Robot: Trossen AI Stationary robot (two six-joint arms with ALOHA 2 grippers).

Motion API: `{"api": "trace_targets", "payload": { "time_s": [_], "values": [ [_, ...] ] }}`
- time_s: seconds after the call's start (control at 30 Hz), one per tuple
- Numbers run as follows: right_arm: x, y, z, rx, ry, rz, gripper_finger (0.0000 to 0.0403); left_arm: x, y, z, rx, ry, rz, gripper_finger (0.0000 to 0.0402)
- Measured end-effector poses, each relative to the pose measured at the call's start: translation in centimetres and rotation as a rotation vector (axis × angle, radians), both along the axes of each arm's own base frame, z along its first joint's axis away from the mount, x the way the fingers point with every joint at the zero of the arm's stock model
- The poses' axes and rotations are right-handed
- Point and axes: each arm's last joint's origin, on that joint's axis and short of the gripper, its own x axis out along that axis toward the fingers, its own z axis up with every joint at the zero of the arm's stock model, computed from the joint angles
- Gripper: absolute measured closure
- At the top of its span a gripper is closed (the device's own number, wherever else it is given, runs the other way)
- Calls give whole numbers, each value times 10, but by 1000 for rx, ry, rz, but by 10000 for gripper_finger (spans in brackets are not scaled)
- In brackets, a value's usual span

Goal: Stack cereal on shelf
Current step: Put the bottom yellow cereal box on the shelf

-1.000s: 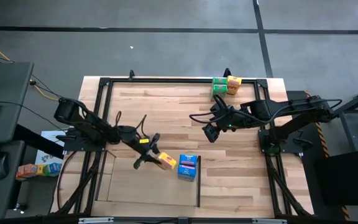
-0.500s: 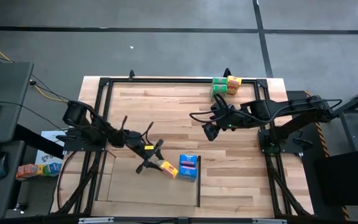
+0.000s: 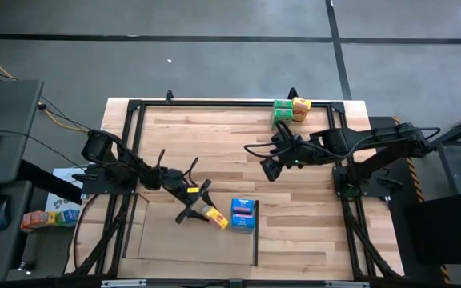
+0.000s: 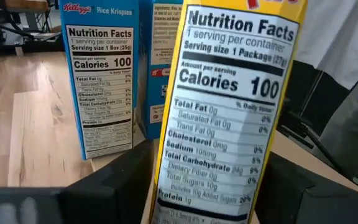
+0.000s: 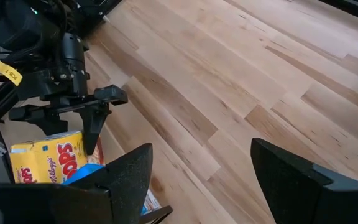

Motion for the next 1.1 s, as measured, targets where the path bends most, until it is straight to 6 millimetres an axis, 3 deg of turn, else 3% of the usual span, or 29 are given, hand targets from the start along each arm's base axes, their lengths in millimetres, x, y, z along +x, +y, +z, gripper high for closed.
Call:
{"api": "trace_targets", "payload": {
  "time_s": [0.27,0.57,1.1],
  "values": [
    [0,0,0,0,1,4,139,-1,0,8,-6,-23,-10,151],
    [0,0,0,-4,1,1,139,-4,6,24,-7,-31,5,147],
    [0,-1,0,-24,-2,-15,139,-21,21,75,15,-157,4,147]
  ]
}}
